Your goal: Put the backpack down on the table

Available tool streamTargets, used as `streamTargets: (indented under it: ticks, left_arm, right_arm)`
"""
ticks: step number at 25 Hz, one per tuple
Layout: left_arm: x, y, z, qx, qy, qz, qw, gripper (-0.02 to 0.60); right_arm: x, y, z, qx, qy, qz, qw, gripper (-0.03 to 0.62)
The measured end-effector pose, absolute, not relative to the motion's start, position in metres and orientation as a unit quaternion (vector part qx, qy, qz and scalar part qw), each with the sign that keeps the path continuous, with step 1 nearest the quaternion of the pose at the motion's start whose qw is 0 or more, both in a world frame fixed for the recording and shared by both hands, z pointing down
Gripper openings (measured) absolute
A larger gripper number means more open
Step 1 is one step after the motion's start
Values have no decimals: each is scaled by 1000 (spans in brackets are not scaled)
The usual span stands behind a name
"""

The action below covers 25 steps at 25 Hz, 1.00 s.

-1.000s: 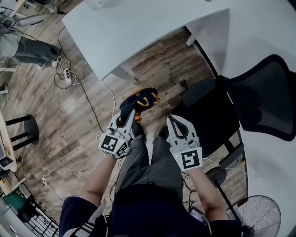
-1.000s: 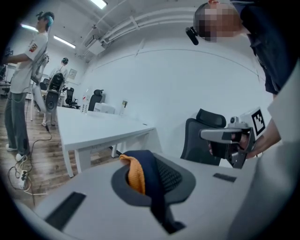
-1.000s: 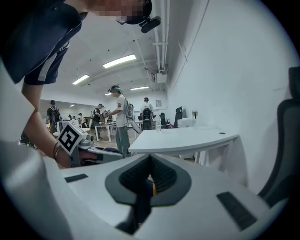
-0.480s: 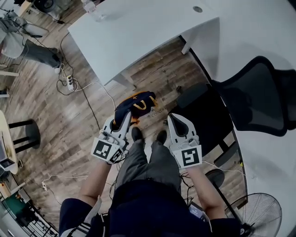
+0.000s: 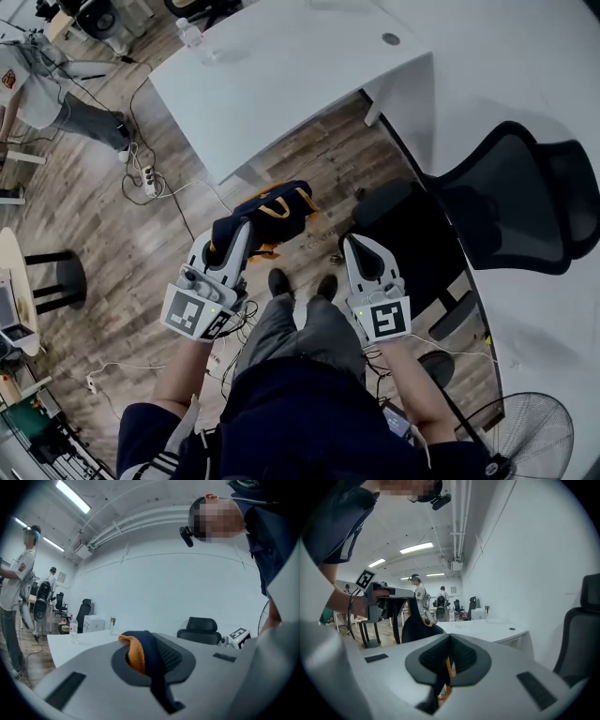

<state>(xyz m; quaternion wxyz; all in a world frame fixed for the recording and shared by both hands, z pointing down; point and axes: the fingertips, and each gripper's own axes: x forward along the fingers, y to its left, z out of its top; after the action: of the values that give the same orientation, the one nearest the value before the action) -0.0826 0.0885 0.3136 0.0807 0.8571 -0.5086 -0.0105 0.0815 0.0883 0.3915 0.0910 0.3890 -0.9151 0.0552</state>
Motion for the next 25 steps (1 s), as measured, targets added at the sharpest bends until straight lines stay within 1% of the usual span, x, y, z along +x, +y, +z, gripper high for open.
streamTargets:
  ticks: [13,17,20,25]
  left_arm:
    - [-95,62,226,855,-519,-29,9,1]
    - [-99,49,198,857,-515,-28,-16,1]
    - [-101,43,179,858,-513,-31,-27,2]
    - [-108,31,147,852,-521,-41,-35,2]
  right_arm:
    - [96,75,361,389,-917,37,82,0]
    - [103,67,361,387,-916,32,100,0]
    - [102,64,351,386,-919,26,77,0]
    - [104,57,335,373,-925,10,75,0]
